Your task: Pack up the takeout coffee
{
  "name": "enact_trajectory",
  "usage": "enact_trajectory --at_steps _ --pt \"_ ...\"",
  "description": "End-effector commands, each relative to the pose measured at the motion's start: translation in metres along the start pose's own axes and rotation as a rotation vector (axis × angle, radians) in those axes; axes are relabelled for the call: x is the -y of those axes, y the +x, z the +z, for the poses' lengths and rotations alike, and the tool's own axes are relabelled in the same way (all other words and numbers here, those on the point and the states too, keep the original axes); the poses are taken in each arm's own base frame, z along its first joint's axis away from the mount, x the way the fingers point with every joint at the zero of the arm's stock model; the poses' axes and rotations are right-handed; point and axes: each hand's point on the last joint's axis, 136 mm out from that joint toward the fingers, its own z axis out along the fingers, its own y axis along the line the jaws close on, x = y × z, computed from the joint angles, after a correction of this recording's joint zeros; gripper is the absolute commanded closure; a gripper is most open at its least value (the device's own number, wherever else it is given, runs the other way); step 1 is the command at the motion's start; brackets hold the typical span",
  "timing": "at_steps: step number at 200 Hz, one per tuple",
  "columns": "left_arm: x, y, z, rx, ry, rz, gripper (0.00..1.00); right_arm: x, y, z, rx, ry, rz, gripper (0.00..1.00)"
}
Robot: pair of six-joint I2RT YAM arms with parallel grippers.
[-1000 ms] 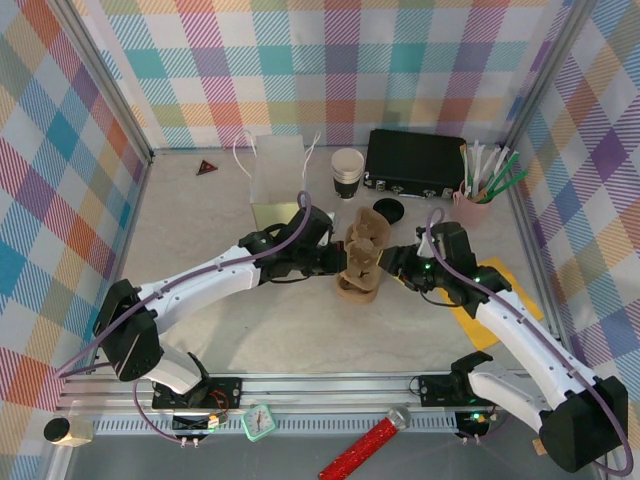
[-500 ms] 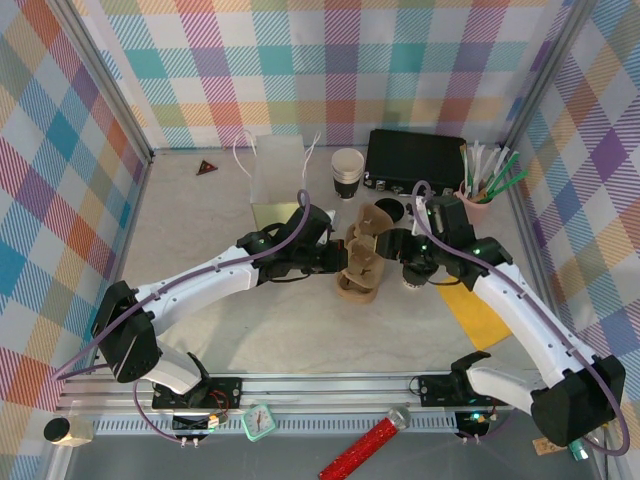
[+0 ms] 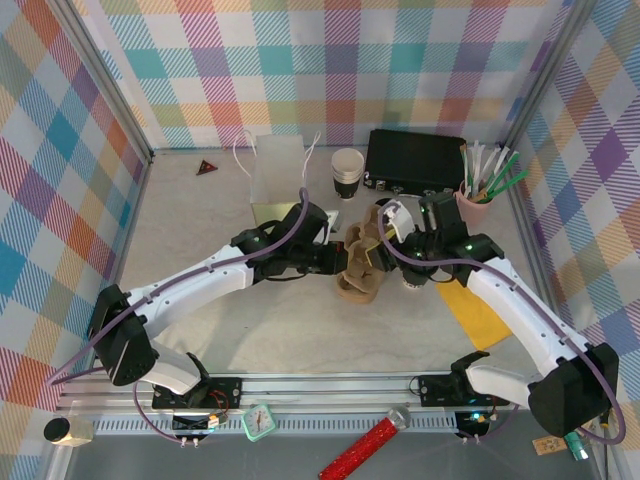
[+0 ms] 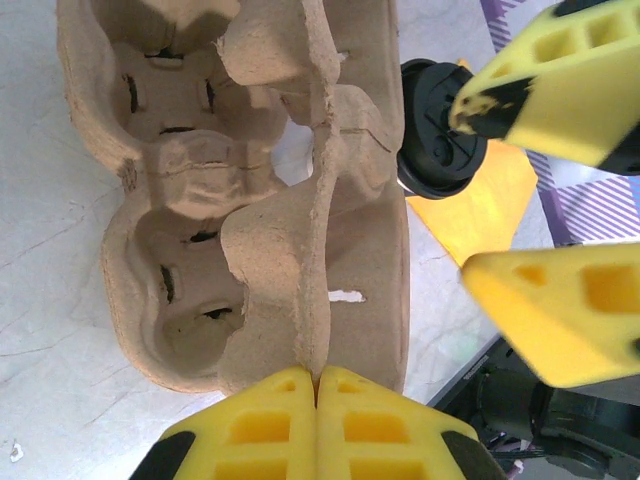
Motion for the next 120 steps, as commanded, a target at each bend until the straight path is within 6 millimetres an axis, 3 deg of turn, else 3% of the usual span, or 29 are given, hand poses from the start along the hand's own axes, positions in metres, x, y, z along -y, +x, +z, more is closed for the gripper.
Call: enact_trajectory --at_steps 1,71,120 --pt "0.013 -0.01 -0.019 0.026 0.041 0.035 1.0 -0.006 0.0 0.009 -0.006 -0.04 -0.178 0.41" --pt "0.014 -0.011 -0.019 0.032 0.048 0.03 1.0 0.009 0.014 0.034 -0.102 -0.01 -0.163 0.41" --pt "0.015 -0.009 -0.013 0.022 0.069 0.02 1.0 0.006 0.016 0.035 -0.099 -0.025 -0.146 0.29"
